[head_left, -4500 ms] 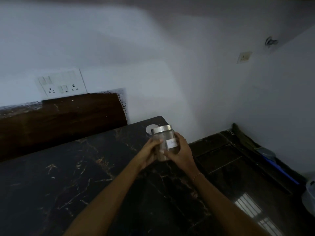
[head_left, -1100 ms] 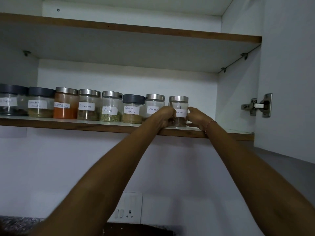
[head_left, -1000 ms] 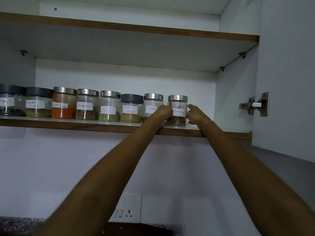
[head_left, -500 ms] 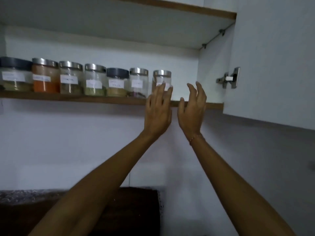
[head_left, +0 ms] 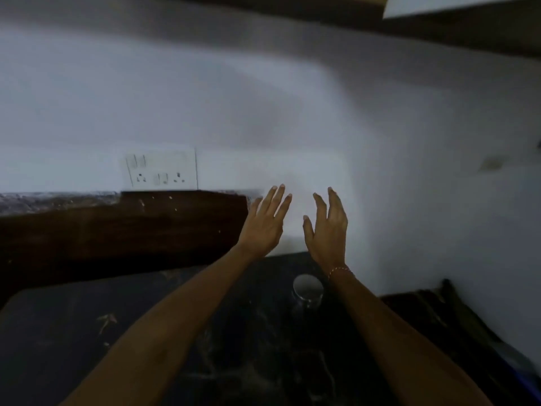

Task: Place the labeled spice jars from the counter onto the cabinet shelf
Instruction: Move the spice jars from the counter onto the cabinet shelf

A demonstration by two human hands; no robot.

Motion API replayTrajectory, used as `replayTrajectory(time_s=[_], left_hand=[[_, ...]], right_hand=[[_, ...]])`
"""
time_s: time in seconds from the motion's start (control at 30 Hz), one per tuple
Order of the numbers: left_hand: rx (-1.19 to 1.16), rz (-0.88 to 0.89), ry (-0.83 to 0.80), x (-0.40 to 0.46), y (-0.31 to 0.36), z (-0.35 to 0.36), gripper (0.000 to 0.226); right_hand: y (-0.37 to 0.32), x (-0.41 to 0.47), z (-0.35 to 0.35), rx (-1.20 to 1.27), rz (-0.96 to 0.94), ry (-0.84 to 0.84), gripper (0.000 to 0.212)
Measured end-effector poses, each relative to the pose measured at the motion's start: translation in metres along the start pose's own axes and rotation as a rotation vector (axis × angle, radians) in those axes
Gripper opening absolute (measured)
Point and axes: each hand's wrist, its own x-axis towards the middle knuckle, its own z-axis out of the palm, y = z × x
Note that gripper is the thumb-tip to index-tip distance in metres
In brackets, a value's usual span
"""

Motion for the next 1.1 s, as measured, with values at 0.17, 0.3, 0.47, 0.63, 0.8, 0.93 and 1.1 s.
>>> replayTrajectory(time_s=[0.17,0.3,0.47,0.63,0.8,0.93,1.1], left_hand=[[-0.172,-0.054,-0.186,-0.046,0.024,0.051,0.063],[-0.588,-0.135,-0.322,-0.064,0.046,0.082,0.074],[-0.974,-0.417,-0.543,-0.069,0.069,0.108,0.069],[-1.187,-0.564,-0.641,-0.069,0.078,0.117,0.077],[-1.279,-0.582,-0.716,-0.069,0.071,0.112,0.05],[-1.287,-0.642,-0.664,-0.069,0.062,0.102,0.043],[-1.395,-0.763,-0.552,-0.067,0.028,0.081,0.044]], right_hand=[[0.042,-0.081,0.015,0.02,0.153,-0.134,0.06],[0.07,-0.13,0.034,0.14,0.335,-0.496,0.107],[0.086,-0.139,0.06,0.195,0.464,-0.689,0.124],[0.085,-0.131,0.078,0.166,0.574,-0.722,0.113],[0.074,-0.126,0.082,0.16,0.636,-0.638,0.1],[0.066,-0.118,0.074,0.305,0.666,-0.56,0.088],[0.055,-0.09,0.047,0.624,0.733,-0.678,0.071]])
